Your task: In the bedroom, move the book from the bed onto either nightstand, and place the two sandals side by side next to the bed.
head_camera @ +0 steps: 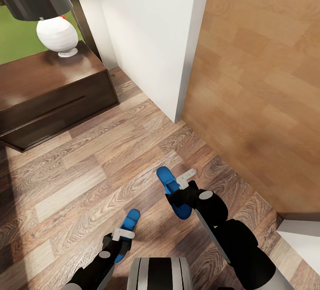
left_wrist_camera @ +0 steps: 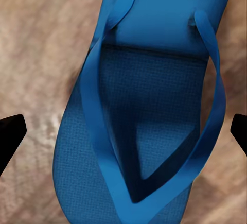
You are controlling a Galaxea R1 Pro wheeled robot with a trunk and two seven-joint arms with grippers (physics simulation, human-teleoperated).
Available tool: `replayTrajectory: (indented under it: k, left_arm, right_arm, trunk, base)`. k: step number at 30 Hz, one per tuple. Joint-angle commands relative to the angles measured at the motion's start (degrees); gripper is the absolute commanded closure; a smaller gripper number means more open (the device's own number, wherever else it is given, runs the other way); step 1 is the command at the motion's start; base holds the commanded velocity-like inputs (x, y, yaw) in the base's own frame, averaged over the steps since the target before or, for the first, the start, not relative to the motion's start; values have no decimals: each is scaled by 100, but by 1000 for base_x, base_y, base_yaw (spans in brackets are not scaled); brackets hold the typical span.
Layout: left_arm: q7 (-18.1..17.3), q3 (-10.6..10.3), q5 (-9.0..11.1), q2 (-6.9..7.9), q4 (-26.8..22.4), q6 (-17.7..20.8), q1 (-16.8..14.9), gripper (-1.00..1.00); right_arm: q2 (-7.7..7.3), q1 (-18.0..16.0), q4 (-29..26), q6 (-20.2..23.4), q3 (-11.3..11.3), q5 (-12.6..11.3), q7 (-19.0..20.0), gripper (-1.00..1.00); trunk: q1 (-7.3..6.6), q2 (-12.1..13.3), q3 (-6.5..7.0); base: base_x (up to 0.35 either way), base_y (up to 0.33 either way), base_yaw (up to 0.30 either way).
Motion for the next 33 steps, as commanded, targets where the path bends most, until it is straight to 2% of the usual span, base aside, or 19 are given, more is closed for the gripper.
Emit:
replayTrajectory:
  k: [1,2,17,26,33]
  left_arm:
    - [47,-35,-41,2,5,-11,-3,-100]
    - [47,-36,-41,2,5,-12,-3,100]
    - [47,-40,-23,10,5,-24,-3,100]
    - [47,-34,-26,16,-32,-155,5,100]
    - [59,-31,0,13,-46,-96,6,100]
  right_arm:
    - [-4,-4,-5,24,5,11,22,100]
    - [-4,-4,-5,23,5,11,22,100]
    - [-5,4,-5,26,5,11,22,100]
    - [-5,10,-5,26,2,11,22,100]
    - [-5,13,-5,25,-4,11,22,100]
  trunk:
    - [-1,-1,-3]
    - [-1,-1,-3]
    - [-1,-1,-3]
    - [-1,-1,-3]
    - [-1,-1,-3]
  base:
    - [0,0,0]
    - [0,0,0]
    - [0,0,0]
    - [0,0,0]
    - [0,0,0]
